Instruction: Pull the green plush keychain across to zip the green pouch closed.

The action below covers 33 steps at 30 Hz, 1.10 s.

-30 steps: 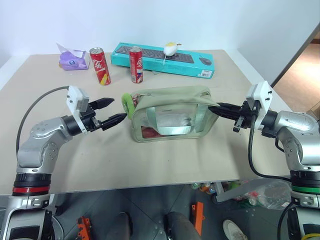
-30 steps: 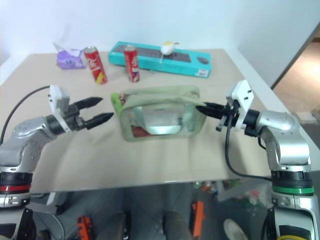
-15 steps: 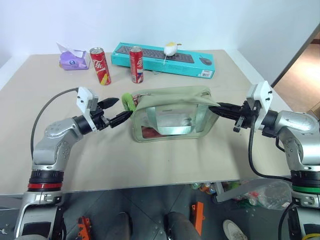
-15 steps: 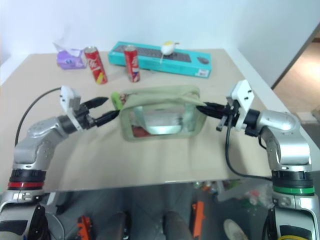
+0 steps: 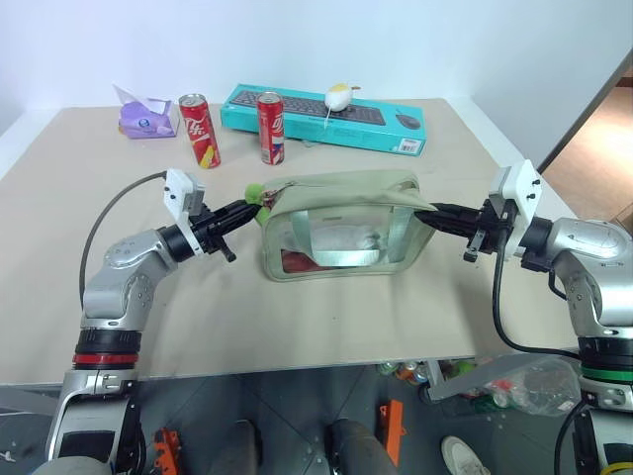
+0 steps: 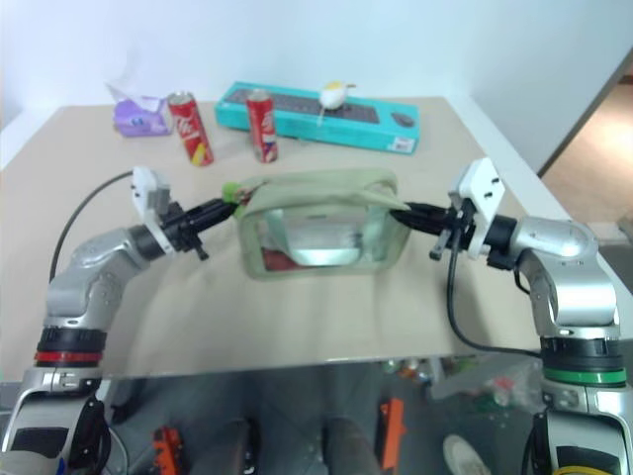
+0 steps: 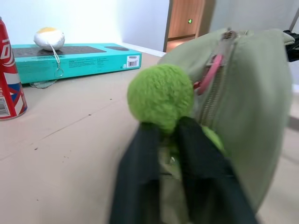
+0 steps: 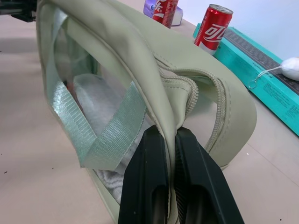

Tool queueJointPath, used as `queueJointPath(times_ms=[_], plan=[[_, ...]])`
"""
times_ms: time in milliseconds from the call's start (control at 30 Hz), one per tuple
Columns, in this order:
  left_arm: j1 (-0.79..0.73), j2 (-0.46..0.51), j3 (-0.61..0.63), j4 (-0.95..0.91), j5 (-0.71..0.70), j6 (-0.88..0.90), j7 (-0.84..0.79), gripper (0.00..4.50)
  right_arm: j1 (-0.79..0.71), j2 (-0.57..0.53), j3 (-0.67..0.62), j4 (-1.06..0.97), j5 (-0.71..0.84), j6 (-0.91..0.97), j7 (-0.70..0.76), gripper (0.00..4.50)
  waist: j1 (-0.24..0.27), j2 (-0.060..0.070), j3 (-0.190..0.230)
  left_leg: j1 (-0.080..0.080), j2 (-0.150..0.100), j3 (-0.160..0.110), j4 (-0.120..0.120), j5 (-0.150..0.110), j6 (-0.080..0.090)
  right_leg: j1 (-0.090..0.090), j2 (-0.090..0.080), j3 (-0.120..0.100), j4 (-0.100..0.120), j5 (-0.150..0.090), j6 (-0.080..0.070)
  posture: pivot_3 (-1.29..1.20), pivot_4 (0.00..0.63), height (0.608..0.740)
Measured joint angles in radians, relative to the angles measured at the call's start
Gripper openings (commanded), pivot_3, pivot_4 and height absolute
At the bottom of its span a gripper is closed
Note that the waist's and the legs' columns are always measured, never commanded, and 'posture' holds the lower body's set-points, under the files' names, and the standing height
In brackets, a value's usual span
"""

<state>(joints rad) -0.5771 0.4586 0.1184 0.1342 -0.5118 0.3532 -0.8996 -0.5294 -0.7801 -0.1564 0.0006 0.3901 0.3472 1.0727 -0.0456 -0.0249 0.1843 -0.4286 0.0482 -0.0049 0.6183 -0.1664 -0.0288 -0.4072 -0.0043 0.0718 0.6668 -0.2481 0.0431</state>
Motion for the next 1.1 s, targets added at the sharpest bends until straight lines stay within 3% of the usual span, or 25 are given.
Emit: queueJointPath(times_ms=[300, 567, 833, 1100], plan=[[-0.166, 0.070, 0.013, -0.042, -0.005, -0.006, -0.024, 0.03, 0.001, -0.012, 0.000, 0.005, -0.002, -0.007, 0.014, 0.00, 0.000, 0.000, 0.000, 0.000, 0.000, 0.000, 0.000, 0.000, 0.000, 0.000, 0.000, 0.000, 0.000, 0.000, 0.001, 0.00, 0.150, 0.740], [-0.249, 0.067, -0.070, -0.023, 0.038, -0.051, -0.104, 0.03, 0.000, -0.012, 0.002, 0.016, -0.004, -0.016, 0.018, 0.00, 0.000, 0.000, 0.000, -0.001, 0.000, 0.000, 0.000, 0.000, 0.000, 0.000, 0.000, 0.000, 0.000, 0.000, 0.001, 0.00, 0.150, 0.740], [-0.398, -0.004, -0.170, 0.162, 0.130, -0.154, -0.217, 0.03, -0.002, -0.012, 0.008, 0.031, -0.006, -0.029, 0.019, 0.00, 0.000, 0.000, 0.000, -0.001, -0.001, 0.000, 0.001, 0.000, 0.000, 0.000, 0.000, 0.000, 0.000, -0.001, 0.001, 0.00, 0.150, 0.740], [-0.475, -0.012, -0.217, 0.240, 0.150, -0.113, -0.343, 0.03, -0.003, -0.012, 0.009, 0.035, -0.007, -0.038, 0.020, 0.00, 0.000, 0.000, 0.000, -0.001, -0.001, 0.000, 0.001, 0.000, 0.000, 0.000, 0.000, 0.000, 0.000, -0.001, 0.002, 0.00, 0.150, 0.740]])
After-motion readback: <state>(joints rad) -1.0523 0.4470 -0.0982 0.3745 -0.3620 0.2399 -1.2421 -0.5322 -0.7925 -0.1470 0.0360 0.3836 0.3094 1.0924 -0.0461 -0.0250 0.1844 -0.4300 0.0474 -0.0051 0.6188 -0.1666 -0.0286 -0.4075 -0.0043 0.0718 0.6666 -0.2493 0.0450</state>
